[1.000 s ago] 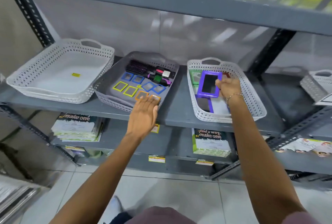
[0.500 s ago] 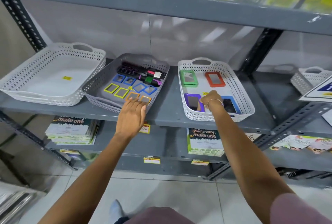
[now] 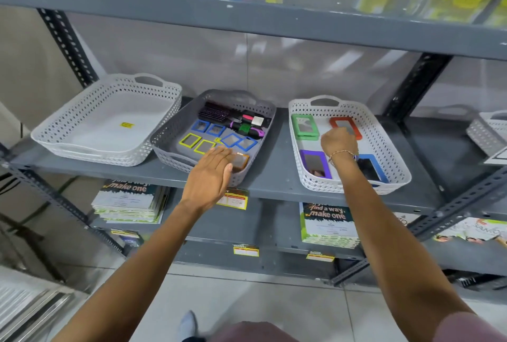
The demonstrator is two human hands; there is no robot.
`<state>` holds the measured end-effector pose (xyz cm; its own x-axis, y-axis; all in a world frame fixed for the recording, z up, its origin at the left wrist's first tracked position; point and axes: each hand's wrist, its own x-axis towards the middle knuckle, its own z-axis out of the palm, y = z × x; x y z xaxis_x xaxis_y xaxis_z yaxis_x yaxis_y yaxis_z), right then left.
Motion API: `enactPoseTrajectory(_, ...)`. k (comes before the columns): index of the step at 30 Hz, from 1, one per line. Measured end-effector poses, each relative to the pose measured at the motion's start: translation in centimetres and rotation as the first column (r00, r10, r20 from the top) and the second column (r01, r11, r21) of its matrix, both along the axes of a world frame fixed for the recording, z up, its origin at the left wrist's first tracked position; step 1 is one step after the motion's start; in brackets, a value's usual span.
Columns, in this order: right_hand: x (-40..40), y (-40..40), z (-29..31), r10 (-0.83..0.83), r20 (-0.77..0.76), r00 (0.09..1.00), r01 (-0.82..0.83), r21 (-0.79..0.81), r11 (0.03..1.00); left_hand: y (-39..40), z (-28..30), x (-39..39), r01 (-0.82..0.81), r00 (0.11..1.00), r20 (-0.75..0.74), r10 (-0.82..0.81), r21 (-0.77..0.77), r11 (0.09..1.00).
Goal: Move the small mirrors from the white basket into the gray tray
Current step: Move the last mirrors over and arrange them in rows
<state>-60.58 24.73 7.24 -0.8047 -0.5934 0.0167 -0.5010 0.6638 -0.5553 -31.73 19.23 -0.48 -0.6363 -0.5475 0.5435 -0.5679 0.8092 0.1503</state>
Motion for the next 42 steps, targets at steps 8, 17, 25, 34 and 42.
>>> enactPoseTrajectory(8,10.0,-5.8,1.6,0.24,-0.036,0.97,-0.242,-0.235,0.941,-7.9,1.1,9.1,-0.068,0.997,-0.03,0.068,-0.006,0.998)
enactPoseTrajectory(17,14.3,-11.7,-2.4,0.267,-0.061,0.962,-0.255,0.156,0.954,-10.9,-2.5,11.7,0.031,0.997,-0.071,-0.029,0.022,0.999)
enactPoseTrajectory(25,14.8,-13.6,-4.2,0.389,-0.195,0.9,-0.271,0.448,0.852,-11.3,-3.7,11.4,0.04,0.983,-0.182,-0.024,0.086,0.996)
enactPoseTrajectory(34,14.3,-14.6,-4.2,0.332,-0.16,0.929,-0.235,0.438,0.868,-11.7,-4.3,11.3,0.051,0.977,-0.209,-0.032,0.087,0.995)
enactPoseTrajectory(42,17.3,-17.4,-4.1,0.37,-0.049,0.928,-0.317,0.419,0.851,-11.7,-4.1,11.5,0.065,0.976,-0.211,-0.047,0.078,0.995)
